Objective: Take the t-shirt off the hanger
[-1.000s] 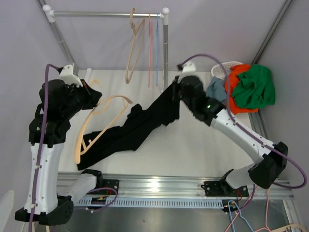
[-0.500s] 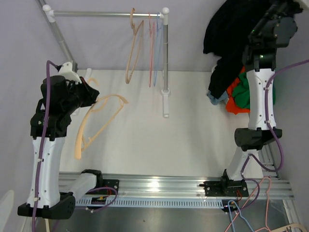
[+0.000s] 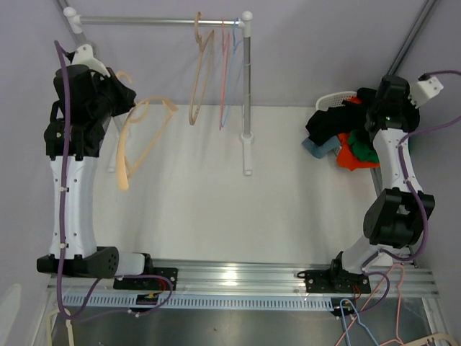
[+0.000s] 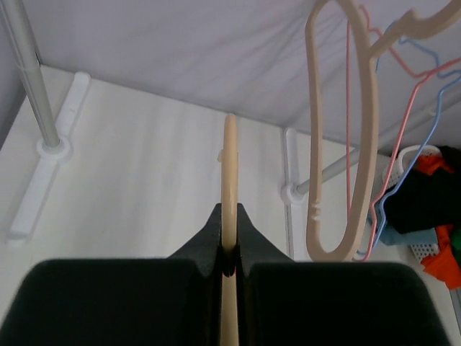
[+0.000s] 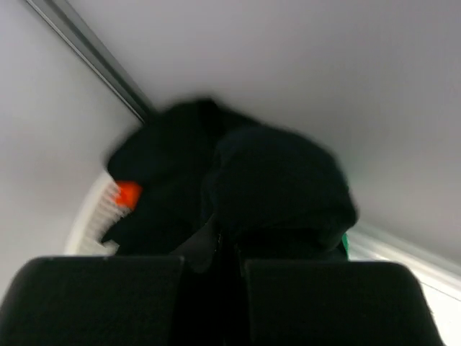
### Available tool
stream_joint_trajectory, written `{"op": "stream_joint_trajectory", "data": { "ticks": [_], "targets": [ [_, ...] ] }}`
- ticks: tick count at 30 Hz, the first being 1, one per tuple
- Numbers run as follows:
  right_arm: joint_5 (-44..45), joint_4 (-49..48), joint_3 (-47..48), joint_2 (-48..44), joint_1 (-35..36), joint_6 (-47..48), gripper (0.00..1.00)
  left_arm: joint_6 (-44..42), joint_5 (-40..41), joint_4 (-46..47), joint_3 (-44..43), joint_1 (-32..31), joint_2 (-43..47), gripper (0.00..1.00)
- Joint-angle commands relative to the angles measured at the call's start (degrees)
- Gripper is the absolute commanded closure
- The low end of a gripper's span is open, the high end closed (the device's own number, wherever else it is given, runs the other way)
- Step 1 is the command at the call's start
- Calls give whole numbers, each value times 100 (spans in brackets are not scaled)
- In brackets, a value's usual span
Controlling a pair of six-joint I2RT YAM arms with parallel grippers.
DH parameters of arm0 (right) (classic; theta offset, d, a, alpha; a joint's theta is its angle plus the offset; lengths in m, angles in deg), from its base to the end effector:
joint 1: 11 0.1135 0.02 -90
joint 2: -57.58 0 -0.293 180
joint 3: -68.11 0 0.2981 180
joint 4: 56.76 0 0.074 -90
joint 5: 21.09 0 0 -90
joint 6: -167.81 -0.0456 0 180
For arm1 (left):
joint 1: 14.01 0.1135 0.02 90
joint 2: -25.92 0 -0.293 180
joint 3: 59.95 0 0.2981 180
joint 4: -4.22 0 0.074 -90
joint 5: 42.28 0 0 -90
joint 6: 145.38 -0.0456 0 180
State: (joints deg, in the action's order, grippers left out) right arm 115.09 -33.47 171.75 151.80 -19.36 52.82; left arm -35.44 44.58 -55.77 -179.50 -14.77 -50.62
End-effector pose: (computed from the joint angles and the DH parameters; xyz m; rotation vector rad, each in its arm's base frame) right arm 0.4287 -0.0963 0.4292 1.0163 1.4440 -0.5169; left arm 0.2840 -0.0063 0.5669 -0.2752 1.8573 -0.3003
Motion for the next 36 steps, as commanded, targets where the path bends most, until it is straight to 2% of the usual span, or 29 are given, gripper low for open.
{"op": "stream_joint_trajectory", "data": {
  "ticks": [1, 3, 4, 7, 12, 16, 19, 24, 30, 31, 32, 33, 34, 36],
  "targets": [
    [-721, 336, -587, 0, -288, -1042, 100, 9, 261, 512, -474, 58, -186, 99],
    [-1109, 482, -337, 349, -508, -1095, 100, 53, 226, 785, -473, 58, -327, 99],
    [-1128, 632, 222, 491, -509, -1052, 100, 80, 200, 795, -578, 58, -397, 99],
    [-1600, 757, 1042, 808, -500, -824, 100, 133, 68, 874, -632, 58, -591, 99],
    [-2401, 141, 1150, 1264, -474, -499, 100, 54, -20, 1225, -439, 58, -679, 99],
    [-2815, 1133, 1941, 2415, -412, -550, 100, -52, -143, 1919, -105, 58, -652, 99],
    [-3403, 1301, 1845, 3022, -403, -674, 100, -122, -266, 2218, -78, 58, -740, 99],
    [-4115, 1662, 2021, 3761, -456, -866, 100, -105, -301, 3333, 378, 58, -521, 99],
    [-3598, 1108, 1537, 3209, -368, -780, 100, -148, -451, 4150, 555, 58, -477, 99],
    [-3511, 1247, 1746, 3113, -351, -692, 96, -175, -486, 4300, 651, 58, -459, 99],
    [-3484, 1344, 1896, 3077, -324, -639, 87, -184, -547, 4467, 738, 58, -459, 100],
    [-3449, 1450, 2037, 3051, -298, -595, 57, -184, -582, 4599, 748, 58, -476, 99],
    [-3274, 1512, 2169, 2955, -272, -473, 45, -193, -618, 4714, 731, 58, -503, 99],
    [-2940, 1618, 2363, 2814, -175, -393, 34, -193, -644, 4689, 521, 58, -669, 99]
  ]
}}
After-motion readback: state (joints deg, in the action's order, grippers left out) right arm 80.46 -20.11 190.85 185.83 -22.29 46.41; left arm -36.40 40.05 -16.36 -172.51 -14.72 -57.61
